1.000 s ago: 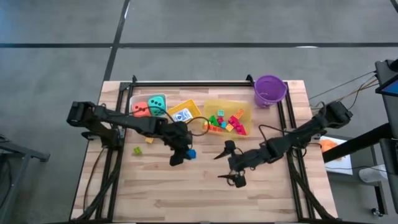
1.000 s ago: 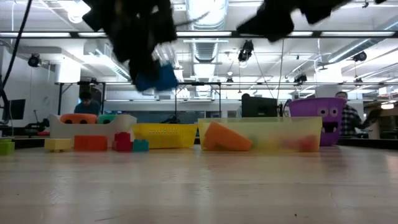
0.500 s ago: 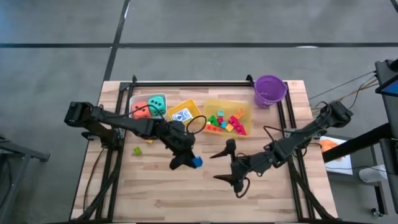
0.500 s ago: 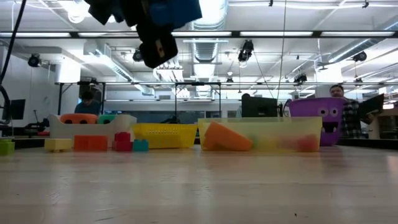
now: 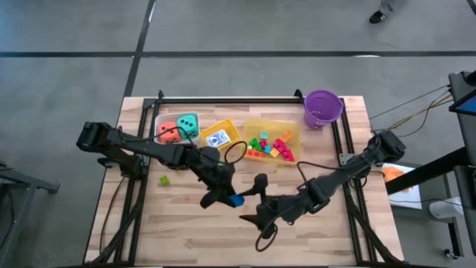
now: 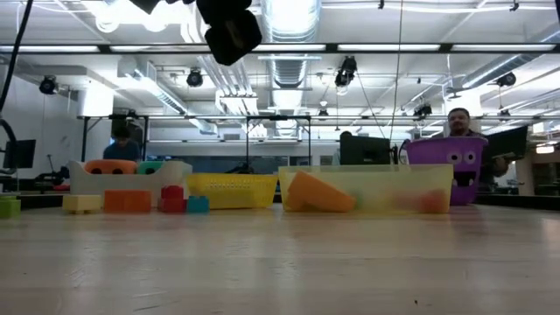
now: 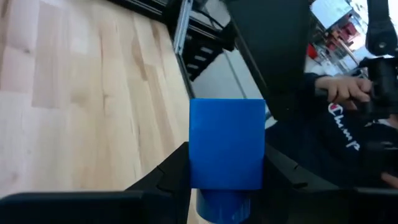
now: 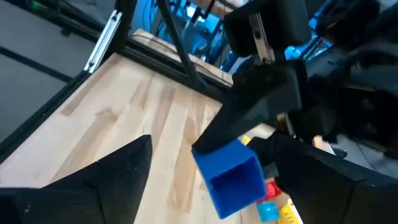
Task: Pick & Place Toys
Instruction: Put the dark blue game piece into the yellow bin
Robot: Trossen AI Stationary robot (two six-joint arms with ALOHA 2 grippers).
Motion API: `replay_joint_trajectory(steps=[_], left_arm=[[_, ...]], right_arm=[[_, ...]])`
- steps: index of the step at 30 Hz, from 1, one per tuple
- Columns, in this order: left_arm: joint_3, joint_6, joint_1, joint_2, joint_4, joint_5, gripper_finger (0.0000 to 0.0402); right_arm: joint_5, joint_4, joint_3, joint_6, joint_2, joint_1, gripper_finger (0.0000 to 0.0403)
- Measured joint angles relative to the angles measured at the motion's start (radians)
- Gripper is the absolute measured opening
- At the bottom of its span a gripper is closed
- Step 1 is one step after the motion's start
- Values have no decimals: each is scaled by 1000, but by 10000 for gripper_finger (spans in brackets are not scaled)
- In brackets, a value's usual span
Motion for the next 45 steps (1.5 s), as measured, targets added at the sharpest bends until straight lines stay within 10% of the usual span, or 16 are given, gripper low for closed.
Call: replay_joint_trajectory(steps=[26, 45], left_arm=[[1, 10, -75, 0, 13, 22, 122], [0, 10, -75, 0, 22, 106, 122]], right_arm=[[-8, -118, 185, -83, 161, 1, 183], [-207, -118, 182, -76, 163, -51, 173]])
